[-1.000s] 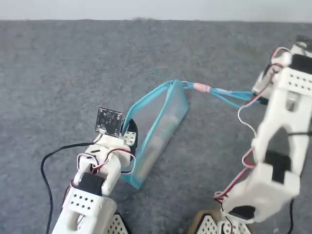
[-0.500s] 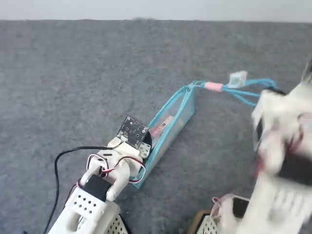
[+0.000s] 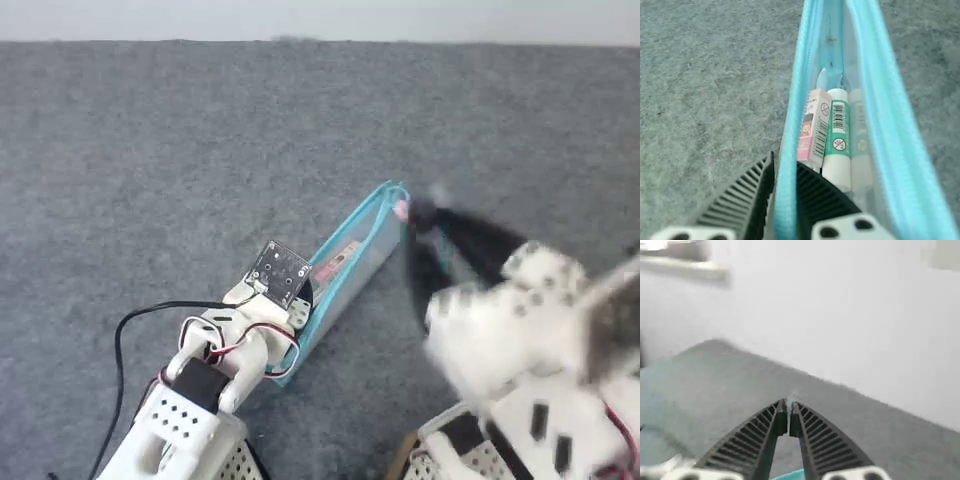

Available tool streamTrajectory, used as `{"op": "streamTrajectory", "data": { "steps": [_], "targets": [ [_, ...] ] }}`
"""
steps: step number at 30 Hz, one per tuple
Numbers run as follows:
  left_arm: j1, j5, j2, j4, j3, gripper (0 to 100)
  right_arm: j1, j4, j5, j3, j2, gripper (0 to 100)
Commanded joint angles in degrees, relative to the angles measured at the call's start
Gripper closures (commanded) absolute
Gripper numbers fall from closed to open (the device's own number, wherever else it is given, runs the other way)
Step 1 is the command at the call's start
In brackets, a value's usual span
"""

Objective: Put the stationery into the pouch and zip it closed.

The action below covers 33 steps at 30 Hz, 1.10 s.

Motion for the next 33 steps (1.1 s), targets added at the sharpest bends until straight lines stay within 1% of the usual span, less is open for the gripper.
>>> {"op": "streamTrajectory", "data": {
  "steps": [1, 3, 5, 7, 8, 9, 10, 12, 14, 15, 17, 19, 22, 24, 25, 27, 28, 30, 33],
  "targets": [
    [0.35, -0.26, 0.53, 1.23, -0.4, 99, -12.88, 4.97, 9.41, -0.7, 4.88, 98.8],
    [0.35, -0.26, 0.44, 1.23, -0.4, 99, -14.81, 8.31, 13.27, 2.29, 6.11, 92.4],
    [0.35, -0.26, 0.35, 1.23, -0.4, 99, -14.99, 11.12, 15.38, 5.1, 6.37, 81.2],
    [0.35, -0.26, 0.35, 1.23, -0.4, 99, -14.81, 13.32, 19.34, 6.42, 4.97, 70.7],
    [0.35, -0.26, 0.35, 1.23, -0.4, 99, -14.37, 14.46, 21.63, 6.33, 3.65, 67.0],
    [0.35, -0.26, 0.35, 1.23, -0.4, 99, -12.62, 14.9, 23.38, 6.33, 1.89, 65.3],
    [0.35, -0.26, 0.35, 1.23, -0.4, 99, -9.27, 14.73, 24.7, 6.33, 0.04, 65.3],
    [0.35, -0.26, 0.44, 1.32, -0.4, 99, 0.13, 13.76, 27.6, 7.21, -2.42, 67.9],
    [0.35, -0.26, 0.44, 1.41, -0.4, 99, 9.54, 11.56, 32.44, 10.55, -2.51, 72.3],
    [0.35, -0.26, 0.44, 1.41, -0.4, 99, 12.79, 9.89, 35.52, 13.45, -2.24, 73.4],
    [0.35, -0.26, 0.44, 1.41, -0.4, 99, 17.1, 4.0, 40.26, 21.27, -1.27, 72.3],
    [0.35, -0.35, 0.44, 1.49, -0.4, 99, 21.41, -3.3, 42.99, 29.89, 0.13, 68.4],
    [0.35, -0.44, 0.44, 1.49, -0.4, 99, 27.38, -18.15, 48.18, 42.37, 3.65, 63.8],
    [0.35, -0.53, 0.44, 1.49, -0.4, 99, 28.62, -27.12, 52.92, 47.65, 6.99, 62.4],
    [0.35, -0.53, 0.44, 1.41, -0.31, 99, 28.62, -30.37, 56.7, 49.23, 8.84, 61.5],
    [0.35, -0.53, 0.44, 1.41, -0.31, 99, 27.91, -33.36, 63.82, 49.76, 12.97, 60.2],
    [0.35, -0.53, 0.44, 1.41, -0.31, 99, 27.03, -33.71, 65.76, 49.14, 14.99, 60.2],
    [0.35, -0.53, 0.44, 1.41, -0.31, 99, 25.27, -33.45, 67.43, 47.21, 18.51, 60.1],
    [0.35, -0.53, 0.44, 1.41, -0.22, 99, 21.85, -34.07, 67.87, 44.22, 22.99, 60.1]
  ]
}}
